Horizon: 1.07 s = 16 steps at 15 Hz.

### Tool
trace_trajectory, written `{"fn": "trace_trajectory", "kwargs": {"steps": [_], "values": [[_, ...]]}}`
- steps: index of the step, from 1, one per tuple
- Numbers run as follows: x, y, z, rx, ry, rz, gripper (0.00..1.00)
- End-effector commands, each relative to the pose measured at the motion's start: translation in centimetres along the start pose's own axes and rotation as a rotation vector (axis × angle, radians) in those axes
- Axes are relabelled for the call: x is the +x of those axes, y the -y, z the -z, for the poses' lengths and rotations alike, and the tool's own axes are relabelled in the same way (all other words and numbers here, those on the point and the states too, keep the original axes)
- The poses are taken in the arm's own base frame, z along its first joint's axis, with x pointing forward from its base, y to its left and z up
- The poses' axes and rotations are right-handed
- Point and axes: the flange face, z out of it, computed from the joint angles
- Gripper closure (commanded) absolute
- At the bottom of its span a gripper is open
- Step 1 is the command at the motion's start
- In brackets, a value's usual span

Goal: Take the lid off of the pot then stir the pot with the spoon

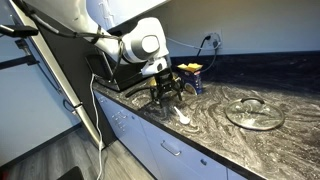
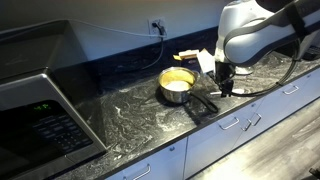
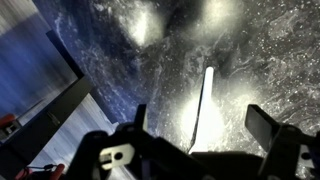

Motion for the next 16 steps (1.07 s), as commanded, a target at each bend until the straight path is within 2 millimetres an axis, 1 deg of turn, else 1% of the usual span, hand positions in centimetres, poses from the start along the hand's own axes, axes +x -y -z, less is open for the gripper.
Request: {"fn": "trace_trajectory", "kwargs": {"steps": [1,5,12,13,14,15,16], "values": [[-0.6,1.6,-0.5,-0.008,-0.027,-0.016,0.0],[-1.2,2.6,-1.4,-0.023,-0.046,-0.015,0.0],[-1.5,3.5,-3.0,-0.043,-0.064,-0.018,0.0],[-1.5,3.5,-3.3,-0.043,-0.064,-0.017,0.15],[-1.5,3.6,-3.5,-0.044,-0.066,-0.016,0.26],[-1.6,3.6,-3.7,-0.043,-0.067,-0.017,0.32],[-1.6,3.8,-3.6,-0.04,-0.065,-0.018,0.42]]}}
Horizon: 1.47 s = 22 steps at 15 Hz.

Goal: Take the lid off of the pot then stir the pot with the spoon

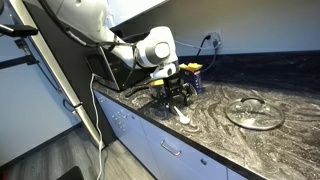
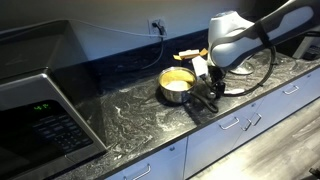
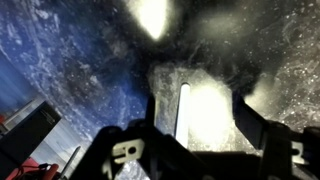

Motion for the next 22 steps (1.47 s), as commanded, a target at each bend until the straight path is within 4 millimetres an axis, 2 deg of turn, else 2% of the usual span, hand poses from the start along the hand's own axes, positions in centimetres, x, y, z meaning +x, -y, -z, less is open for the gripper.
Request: {"fn": "trace_trajectory", "kwargs": {"steps": [1,7,8,12,14,19,22], "values": [[-0.2,0.6,0.2,-0.002,-0.013,-0.011,0.48],[-0.1,1.0,0.7,0.008,-0.009,-0.015,0.95],[-0.1,1.0,0.7,0.007,-0.008,-0.014,0.99],[0.4,0.6,1.6,-0.004,0.014,0.011,0.97],[1.0,0.0,2.9,0.002,0.039,0.033,0.97],[3.6,-1.6,7.3,-0.004,0.142,0.117,0.97],[5.1,-2.6,10.2,-0.008,0.271,0.198,0.97]]}}
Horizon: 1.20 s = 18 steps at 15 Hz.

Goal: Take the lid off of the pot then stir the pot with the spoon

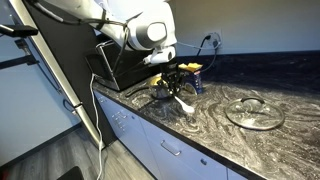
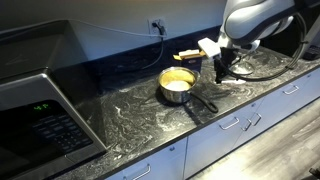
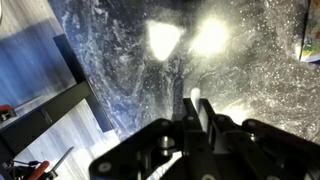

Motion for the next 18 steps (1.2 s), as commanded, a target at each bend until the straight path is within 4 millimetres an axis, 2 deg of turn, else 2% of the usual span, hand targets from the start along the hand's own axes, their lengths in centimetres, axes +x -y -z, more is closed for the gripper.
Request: {"fn": "trace_trajectory", "kwargs": {"steps": [1,5,9,11,12,15,16,18], "values": [[1.2,-2.7,4.1,-0.017,0.159,0.098,0.97],[1.2,-4.1,6.8,-0.06,0.384,0.184,0.97],[0.9,-4.5,8.2,-0.095,0.618,0.245,0.97],[0.4,-5.1,8.1,-0.106,0.651,0.335,0.97],[0.5,-4.1,7.6,-0.096,0.611,0.277,0.9],[0.3,-4.4,7.5,-0.104,0.623,0.32,0.9],[0.3,-4.3,7.0,-0.131,0.651,0.318,0.97],[0.0,-3.9,7.5,-0.115,0.748,0.25,0.97]]}}
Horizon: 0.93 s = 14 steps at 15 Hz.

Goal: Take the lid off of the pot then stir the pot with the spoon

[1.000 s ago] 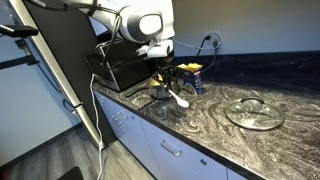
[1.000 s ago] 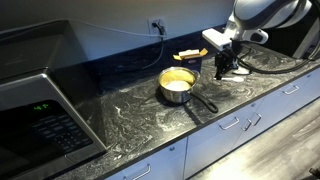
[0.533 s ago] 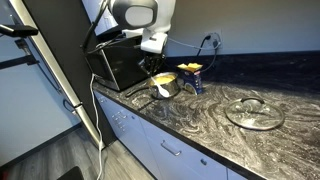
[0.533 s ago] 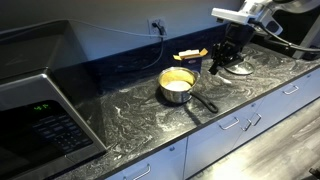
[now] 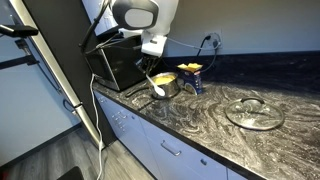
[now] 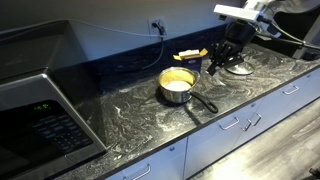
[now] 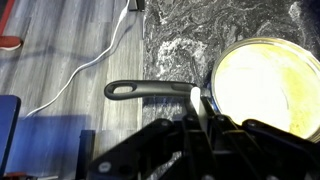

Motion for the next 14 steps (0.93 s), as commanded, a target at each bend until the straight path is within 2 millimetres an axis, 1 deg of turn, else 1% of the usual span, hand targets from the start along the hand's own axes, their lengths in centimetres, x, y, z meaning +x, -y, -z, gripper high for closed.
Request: {"fn": "trace_trajectory", "kwargs": {"steps": [1,4,8,10,14], "values": [[-0.5,0.8,0.4,0.045,0.155,-0.081,0.97],[-1.3,1.6,0.6,0.116,0.28,-0.16,0.97],[-2.3,3.1,0.4,0.235,0.38,-0.17,0.97],[-2.6,4.4,-0.4,0.294,0.4,-0.157,0.97],[-2.4,7.3,-3.2,0.371,0.423,-0.146,0.97]]}}
